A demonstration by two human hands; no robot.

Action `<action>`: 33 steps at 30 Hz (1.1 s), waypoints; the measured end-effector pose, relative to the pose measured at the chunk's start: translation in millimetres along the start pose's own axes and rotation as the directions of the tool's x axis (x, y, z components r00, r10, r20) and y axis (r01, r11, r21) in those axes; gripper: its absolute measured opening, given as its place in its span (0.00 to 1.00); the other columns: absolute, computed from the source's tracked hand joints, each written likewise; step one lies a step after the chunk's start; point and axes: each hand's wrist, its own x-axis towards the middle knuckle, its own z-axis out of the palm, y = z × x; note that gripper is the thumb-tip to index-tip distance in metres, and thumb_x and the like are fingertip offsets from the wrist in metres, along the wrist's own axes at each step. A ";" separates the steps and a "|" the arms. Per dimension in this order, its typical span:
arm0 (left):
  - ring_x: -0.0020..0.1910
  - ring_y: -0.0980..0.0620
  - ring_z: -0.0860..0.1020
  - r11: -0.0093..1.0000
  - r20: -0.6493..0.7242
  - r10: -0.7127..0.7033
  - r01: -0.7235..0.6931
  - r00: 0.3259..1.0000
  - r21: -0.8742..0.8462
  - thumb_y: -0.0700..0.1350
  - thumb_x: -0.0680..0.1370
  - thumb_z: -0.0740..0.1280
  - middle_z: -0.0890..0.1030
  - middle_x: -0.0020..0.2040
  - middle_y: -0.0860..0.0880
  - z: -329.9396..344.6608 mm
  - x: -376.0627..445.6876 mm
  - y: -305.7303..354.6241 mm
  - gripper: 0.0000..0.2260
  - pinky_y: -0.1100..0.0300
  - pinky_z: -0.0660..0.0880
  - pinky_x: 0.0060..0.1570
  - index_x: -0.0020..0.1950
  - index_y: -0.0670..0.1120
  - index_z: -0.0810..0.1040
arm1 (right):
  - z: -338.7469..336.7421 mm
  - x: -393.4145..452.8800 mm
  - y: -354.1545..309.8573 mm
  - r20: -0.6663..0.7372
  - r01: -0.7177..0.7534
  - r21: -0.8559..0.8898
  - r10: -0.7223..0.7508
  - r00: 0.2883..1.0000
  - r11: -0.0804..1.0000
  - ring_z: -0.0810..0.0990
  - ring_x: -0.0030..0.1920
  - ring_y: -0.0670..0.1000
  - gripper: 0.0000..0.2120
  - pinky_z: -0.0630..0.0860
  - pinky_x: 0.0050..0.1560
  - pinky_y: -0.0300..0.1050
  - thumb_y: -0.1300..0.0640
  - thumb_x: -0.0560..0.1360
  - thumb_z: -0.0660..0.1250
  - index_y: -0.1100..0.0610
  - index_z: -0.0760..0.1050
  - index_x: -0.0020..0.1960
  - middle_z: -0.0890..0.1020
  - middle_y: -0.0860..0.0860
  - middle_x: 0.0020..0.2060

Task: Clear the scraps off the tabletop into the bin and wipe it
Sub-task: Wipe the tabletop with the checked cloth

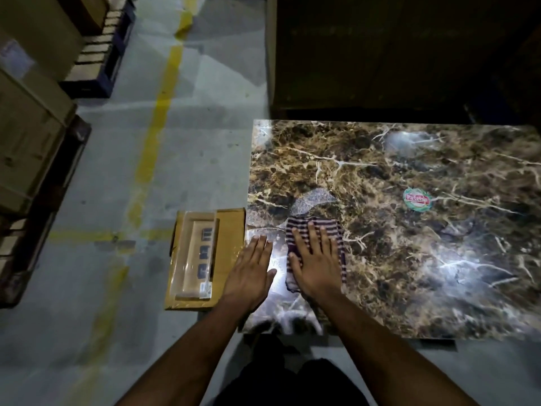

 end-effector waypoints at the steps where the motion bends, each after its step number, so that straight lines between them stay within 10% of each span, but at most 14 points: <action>1: 0.82 0.48 0.41 1.000 0.006 0.015 -0.015 1.000 0.000 0.58 0.85 0.50 0.42 0.83 0.48 -2.3 7.8 -1.3 0.31 0.51 0.44 0.80 0.83 0.47 0.43 | 0.4 2.4 -5.8 0.001 0.016 0.008 -0.016 1.000 1.000 0.46 0.82 0.58 0.29 0.45 0.80 0.60 0.38 0.82 0.45 0.42 0.49 0.82 0.51 0.53 0.82; 9: 0.82 0.44 0.41 0.997 -0.024 0.031 -0.029 0.999 0.075 0.62 0.84 0.50 0.42 0.83 0.46 -7.2 57.1 -6.3 0.31 0.49 0.43 0.78 0.83 0.50 0.47 | -14.5 47.7 41.4 -0.056 -0.125 -0.004 0.124 0.991 0.992 0.48 0.82 0.60 0.31 0.47 0.80 0.62 0.36 0.81 0.44 0.43 0.50 0.82 0.52 0.54 0.82; 16: 0.82 0.44 0.45 0.994 -0.030 -0.089 0.091 0.996 0.062 0.61 0.82 0.43 0.47 0.83 0.44 -26.1 123.2 3.2 0.32 0.45 0.53 0.79 0.83 0.47 0.48 | -22.8 90.9 34.7 0.047 0.148 0.031 -0.149 0.988 0.989 0.46 0.82 0.57 0.30 0.47 0.80 0.61 0.37 0.81 0.46 0.40 0.49 0.82 0.48 0.51 0.82; 33: 0.81 0.43 0.53 0.970 -0.102 -0.182 0.196 0.978 0.145 0.55 0.84 0.53 0.54 0.83 0.46 -67.7 254.5 -3.9 0.28 0.45 0.54 0.78 0.82 0.48 0.56 | -64.4 301.5 54.5 -0.032 0.079 0.033 -0.078 0.996 0.996 0.45 0.82 0.58 0.30 0.42 0.80 0.61 0.37 0.82 0.47 0.41 0.48 0.82 0.51 0.52 0.83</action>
